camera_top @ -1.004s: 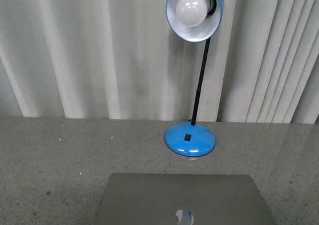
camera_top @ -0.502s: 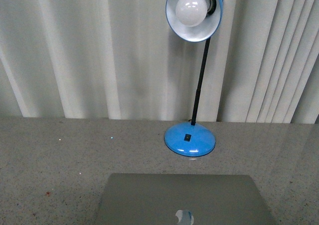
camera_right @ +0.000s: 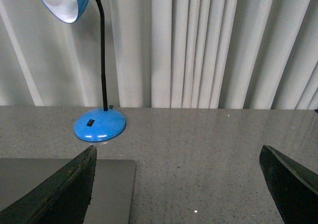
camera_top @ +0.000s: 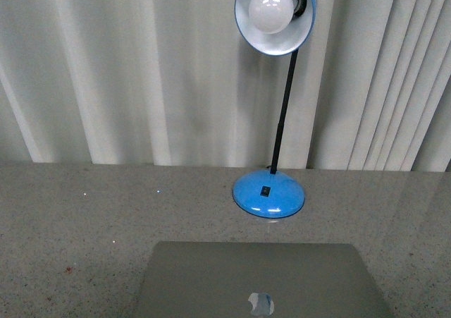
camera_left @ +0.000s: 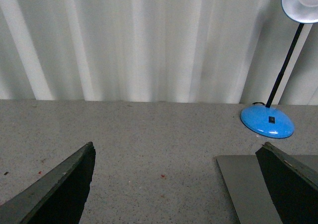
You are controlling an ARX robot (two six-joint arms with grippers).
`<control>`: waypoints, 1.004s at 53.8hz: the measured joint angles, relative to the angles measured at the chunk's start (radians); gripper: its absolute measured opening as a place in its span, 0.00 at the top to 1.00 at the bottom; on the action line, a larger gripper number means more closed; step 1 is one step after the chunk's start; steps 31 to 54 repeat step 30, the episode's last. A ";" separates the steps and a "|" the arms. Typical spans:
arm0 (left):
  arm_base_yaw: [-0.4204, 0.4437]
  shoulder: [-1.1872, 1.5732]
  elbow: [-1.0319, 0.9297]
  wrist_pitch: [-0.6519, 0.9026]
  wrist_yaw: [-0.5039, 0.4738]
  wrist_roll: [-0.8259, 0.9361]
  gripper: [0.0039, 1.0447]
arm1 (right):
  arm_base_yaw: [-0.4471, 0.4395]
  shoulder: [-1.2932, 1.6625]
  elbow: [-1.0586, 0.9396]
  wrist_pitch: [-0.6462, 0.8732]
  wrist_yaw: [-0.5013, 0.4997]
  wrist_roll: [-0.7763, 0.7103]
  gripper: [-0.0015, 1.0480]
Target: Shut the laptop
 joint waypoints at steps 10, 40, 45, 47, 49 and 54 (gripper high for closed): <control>0.000 0.000 0.000 0.000 0.000 0.000 0.06 | 0.000 0.000 0.000 0.000 0.000 0.000 0.07; 0.000 0.000 0.000 0.000 0.000 0.000 0.06 | 0.000 0.000 0.000 0.000 0.000 0.000 0.07; 0.000 0.000 0.000 0.000 0.000 0.000 0.06 | 0.000 0.000 0.000 0.000 0.000 0.000 0.07; 0.000 0.000 0.000 0.000 0.000 0.000 0.06 | 0.000 0.000 0.000 0.000 0.000 0.000 0.07; 0.000 0.000 0.000 0.000 0.000 0.000 0.06 | 0.000 0.000 0.000 0.000 0.000 0.000 0.07; 0.000 0.000 0.000 0.000 0.000 0.000 0.06 | 0.000 0.000 0.000 0.000 0.000 0.000 0.07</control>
